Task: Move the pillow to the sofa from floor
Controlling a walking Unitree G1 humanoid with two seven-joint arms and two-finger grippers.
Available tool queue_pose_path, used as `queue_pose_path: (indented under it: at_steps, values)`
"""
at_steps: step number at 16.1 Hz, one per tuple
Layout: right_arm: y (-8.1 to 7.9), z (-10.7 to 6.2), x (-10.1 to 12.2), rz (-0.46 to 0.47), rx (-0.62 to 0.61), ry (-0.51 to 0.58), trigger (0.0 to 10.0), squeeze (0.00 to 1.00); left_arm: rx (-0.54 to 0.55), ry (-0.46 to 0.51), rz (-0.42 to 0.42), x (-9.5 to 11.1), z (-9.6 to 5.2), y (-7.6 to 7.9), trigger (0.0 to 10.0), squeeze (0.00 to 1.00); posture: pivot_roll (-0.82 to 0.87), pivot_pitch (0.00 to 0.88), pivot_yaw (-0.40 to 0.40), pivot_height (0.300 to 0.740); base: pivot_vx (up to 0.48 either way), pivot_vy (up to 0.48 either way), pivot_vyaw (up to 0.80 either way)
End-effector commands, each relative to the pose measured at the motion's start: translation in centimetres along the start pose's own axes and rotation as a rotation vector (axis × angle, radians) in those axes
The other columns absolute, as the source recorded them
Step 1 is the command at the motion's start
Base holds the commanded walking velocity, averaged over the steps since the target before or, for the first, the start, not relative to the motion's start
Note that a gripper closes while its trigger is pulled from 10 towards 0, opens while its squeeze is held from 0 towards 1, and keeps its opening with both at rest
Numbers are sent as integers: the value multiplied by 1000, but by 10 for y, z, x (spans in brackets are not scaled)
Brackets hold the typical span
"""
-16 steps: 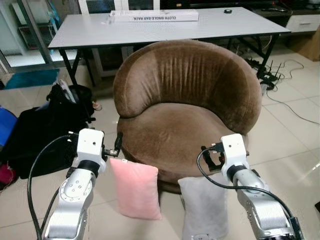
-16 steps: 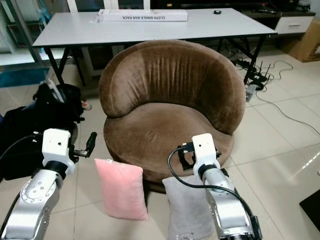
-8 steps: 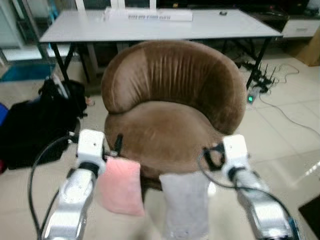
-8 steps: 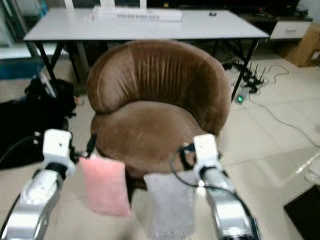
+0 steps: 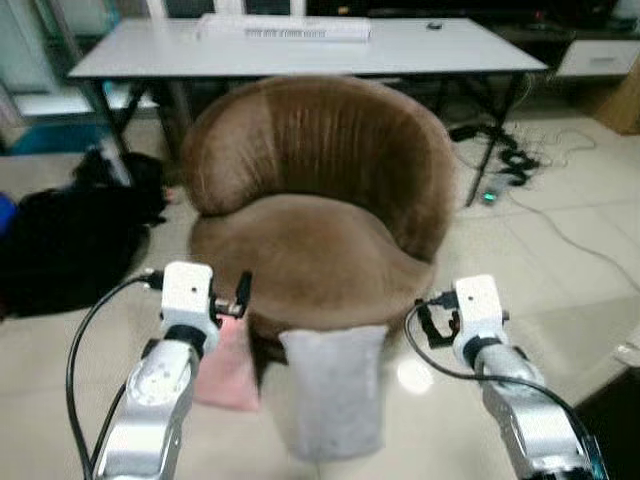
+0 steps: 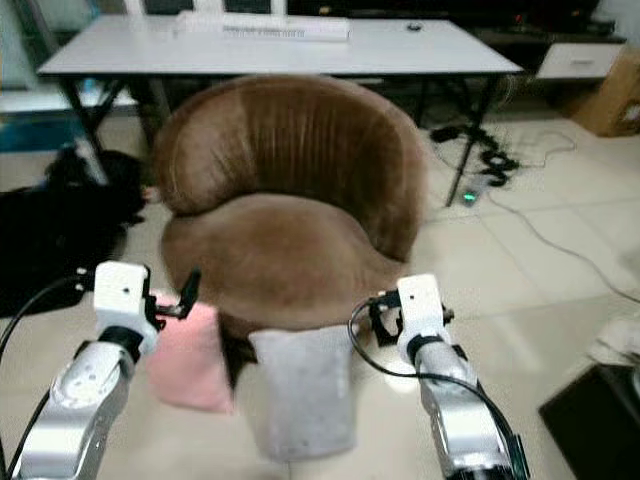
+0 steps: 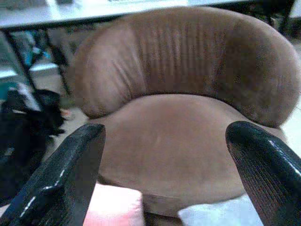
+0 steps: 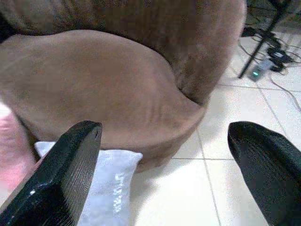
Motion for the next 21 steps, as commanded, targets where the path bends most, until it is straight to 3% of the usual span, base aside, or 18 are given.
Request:
queue_pose_path:
  at_steps: [1,12,17,21]
  values:
    - [-5,3,7,-3,19,25,10000,0,25,18,31,5,0,-8,10000,0,60,0,22,740,0,0,0]
    - [-11,0,17,14,24,42,10000,0,2,35,51,9,0,-5,10000,0,61,0,21,740,0,0,-129]
    - [-10,-2,14,23,16,34,10000,0,-6,33,46,9,-1,-5,10000,0,58,0,27,740,252,0,0]
    - [-7,-1,9,20,10,23,10000,0,-12,30,43,9,0,-4,10000,0,58,0,29,740,264,0,-544]
Point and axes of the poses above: a point about 5 cm out from each wrist's last joint towards the gripper, its own z axis pointing out of the wrist towards the gripper, its own x axis along the axis of the wrist's last joint, y = z × x, the point moved 3 cm from there along z, pointing out of the wrist towards the gripper, and after that the axes turned 1 degree about z, right-handed, at the moved point
